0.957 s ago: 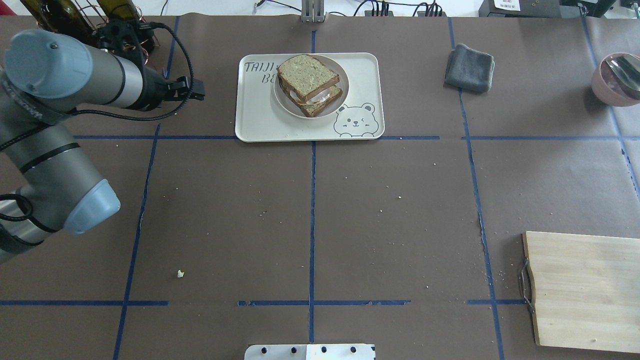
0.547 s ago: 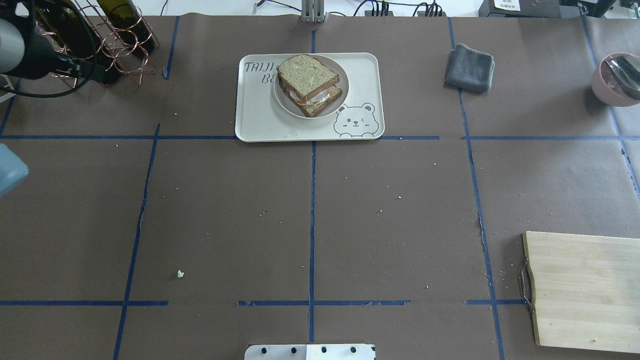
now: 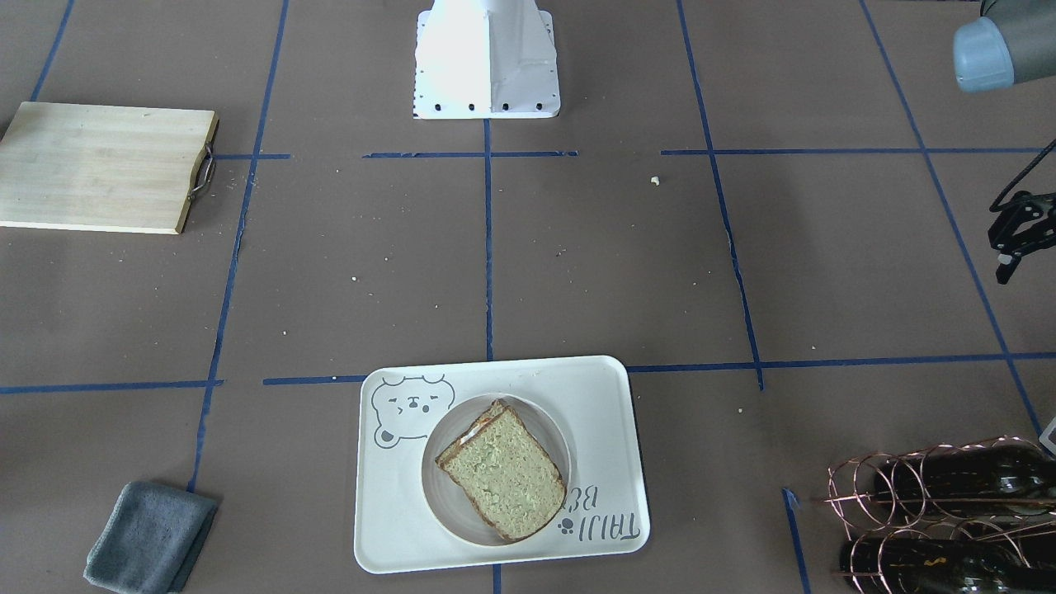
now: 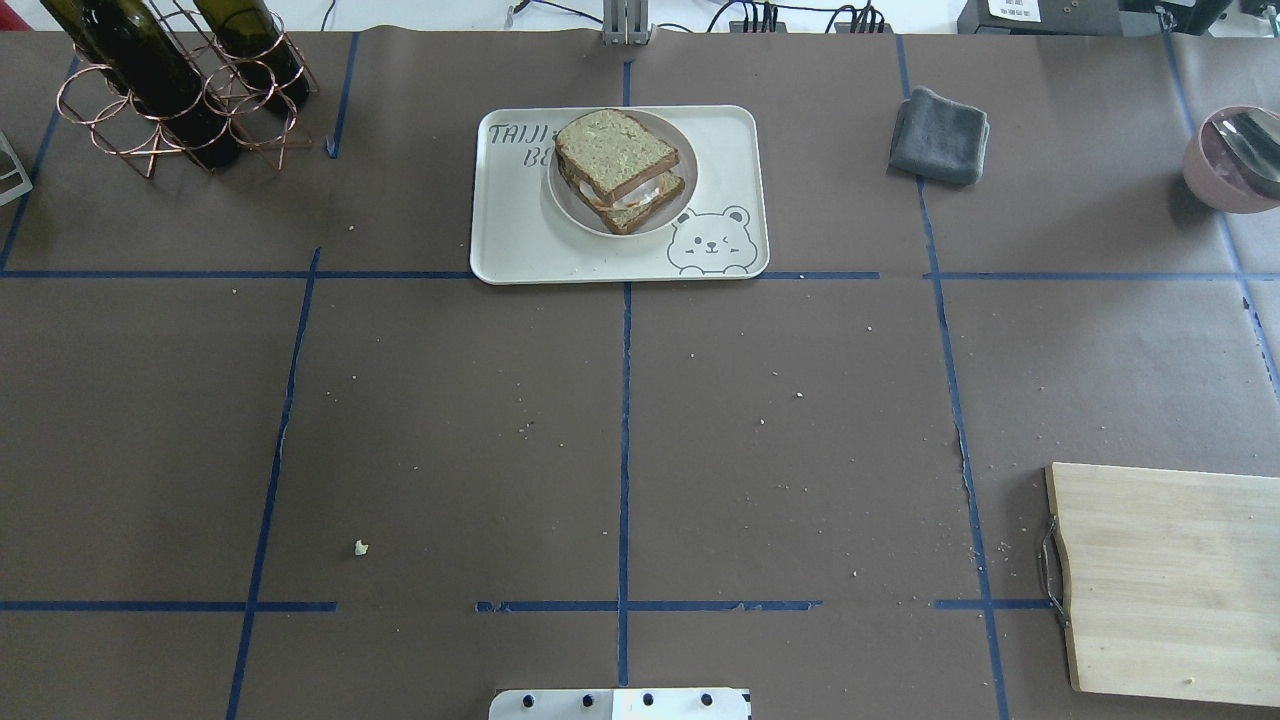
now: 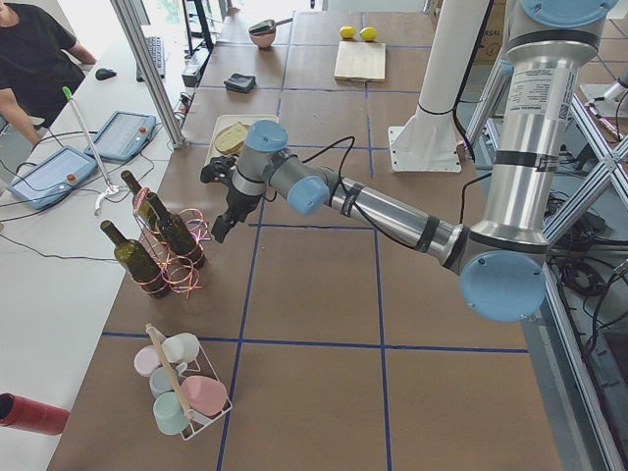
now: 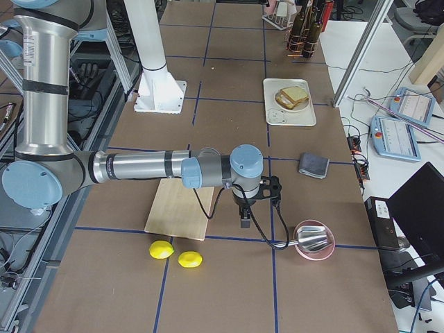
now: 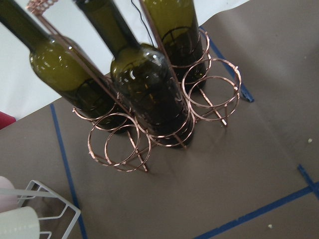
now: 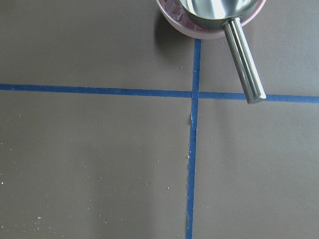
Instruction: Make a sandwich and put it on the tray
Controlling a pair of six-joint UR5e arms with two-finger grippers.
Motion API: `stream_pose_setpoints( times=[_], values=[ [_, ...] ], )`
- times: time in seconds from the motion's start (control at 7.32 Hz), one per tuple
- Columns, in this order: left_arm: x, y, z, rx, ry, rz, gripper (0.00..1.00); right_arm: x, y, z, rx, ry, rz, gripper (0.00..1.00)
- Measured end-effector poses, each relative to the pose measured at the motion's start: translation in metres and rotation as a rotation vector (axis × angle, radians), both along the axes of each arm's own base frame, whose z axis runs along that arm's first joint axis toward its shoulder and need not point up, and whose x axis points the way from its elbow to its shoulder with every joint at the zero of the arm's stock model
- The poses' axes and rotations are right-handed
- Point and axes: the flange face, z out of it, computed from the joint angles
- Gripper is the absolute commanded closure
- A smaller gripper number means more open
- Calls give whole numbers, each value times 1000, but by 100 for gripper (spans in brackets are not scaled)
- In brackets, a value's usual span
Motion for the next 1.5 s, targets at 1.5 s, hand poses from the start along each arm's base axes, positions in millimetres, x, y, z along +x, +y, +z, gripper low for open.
stream_pose_setpoints(
  times=[1.5],
  values=[
    [-120,85,157,-477,196,144,0,-1,3,6,-21,-13,2,0]
  ],
)
